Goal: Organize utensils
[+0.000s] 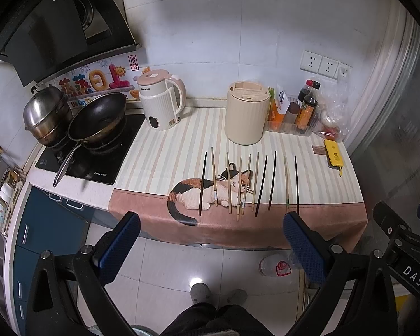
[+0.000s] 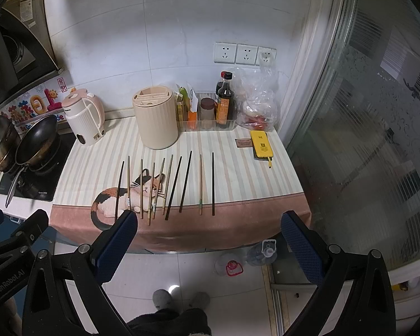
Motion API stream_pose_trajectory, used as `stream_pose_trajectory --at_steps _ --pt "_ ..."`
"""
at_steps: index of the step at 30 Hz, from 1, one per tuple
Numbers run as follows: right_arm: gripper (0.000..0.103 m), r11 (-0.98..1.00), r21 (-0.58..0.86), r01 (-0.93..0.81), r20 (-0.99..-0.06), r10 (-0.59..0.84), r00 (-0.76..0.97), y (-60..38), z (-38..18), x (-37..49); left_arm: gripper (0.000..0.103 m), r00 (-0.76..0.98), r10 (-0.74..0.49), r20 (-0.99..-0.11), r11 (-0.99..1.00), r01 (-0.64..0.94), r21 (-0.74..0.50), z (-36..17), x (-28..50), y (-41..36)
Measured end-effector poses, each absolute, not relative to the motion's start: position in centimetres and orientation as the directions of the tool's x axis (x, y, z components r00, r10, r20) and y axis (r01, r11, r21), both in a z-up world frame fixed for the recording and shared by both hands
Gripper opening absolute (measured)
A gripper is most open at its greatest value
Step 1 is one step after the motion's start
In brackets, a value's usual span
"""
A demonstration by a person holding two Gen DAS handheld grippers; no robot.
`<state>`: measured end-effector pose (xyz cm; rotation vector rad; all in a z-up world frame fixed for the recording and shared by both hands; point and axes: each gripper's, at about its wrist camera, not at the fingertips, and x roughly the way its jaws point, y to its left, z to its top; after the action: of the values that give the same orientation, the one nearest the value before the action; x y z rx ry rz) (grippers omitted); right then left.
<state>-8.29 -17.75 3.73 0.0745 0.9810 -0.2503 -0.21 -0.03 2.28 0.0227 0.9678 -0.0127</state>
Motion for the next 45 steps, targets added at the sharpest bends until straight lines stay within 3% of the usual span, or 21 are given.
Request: stream_pose_trajectory --at_steps 12,17,23,27,30,35,38,39,41,45 --pt "0.103 0.968 -0.043 0.246 -0.827 -0.173 0.535 -17.9 3.9 -7.9 0.103 0.576 0.004 -0.817 1.000 0.018 0.017 2.6 0.3 -0.4" --pt "0.103 0.964 0.008 0.267 -0.795 -0.156 0.586 -19.0 3.2 -6.9 0.103 0.670 0.067 -0.739 0.996 -0.007 0.084 1.5 1.9 -0.9" --pt "0.103 0.956 0.029 0.293 -0.784 -0.160 0.600 -21.2 -1.6 -3.1 0.103 0.707 0.187 -0.682 0.981 -0.103 0.163 -3.1 5.2 -0.3" --pt "0.103 0.959 0.013 0.284 -0.809 -0.157 0.566 -21.4 -6.4 0.5 0.103 0.667 0.237 -0.706 0.971 -0.130 0.202 -7.0 8.0 0.2" --pt "0.093 0.963 0.039 0.266 -0.842 -0.112 0.527 -21.4 -10.0 2.9 0.103 0.624 0.262 -0.736 0.964 -0.137 0.228 -10.2 10.7 0.7" --pt "0.056 0.968 0.107 0.228 -0.912 0.005 0.409 -20.8 -17.7 8.0 0.103 0.483 0.248 -0.840 0.969 -0.124 0.215 -17.3 16.7 2.9" --pt "0.041 0.963 0.128 0.238 -0.944 0.044 0.328 -20.7 -22.0 10.9 0.101 0.351 0.175 -0.920 0.984 -0.097 0.150 -22.2 20.6 4.4" --pt "0.039 0.960 0.134 0.246 -0.950 0.054 0.307 -20.6 -23.1 11.6 0.097 0.319 0.153 -0.935 0.987 -0.095 0.129 -23.4 21.6 4.8" --pt "0.036 0.956 0.136 0.258 -0.963 0.067 0.261 -20.5 -25.7 13.6 0.079 0.270 0.105 -0.957 0.992 -0.094 0.083 -25.8 23.7 5.3" --pt "0.036 0.941 0.142 0.306 -0.981 0.094 0.167 -20.7 -29.7 17.1 0.075 0.192 0.024 -0.981 0.998 -0.060 0.013 -29.9 27.2 4.7"
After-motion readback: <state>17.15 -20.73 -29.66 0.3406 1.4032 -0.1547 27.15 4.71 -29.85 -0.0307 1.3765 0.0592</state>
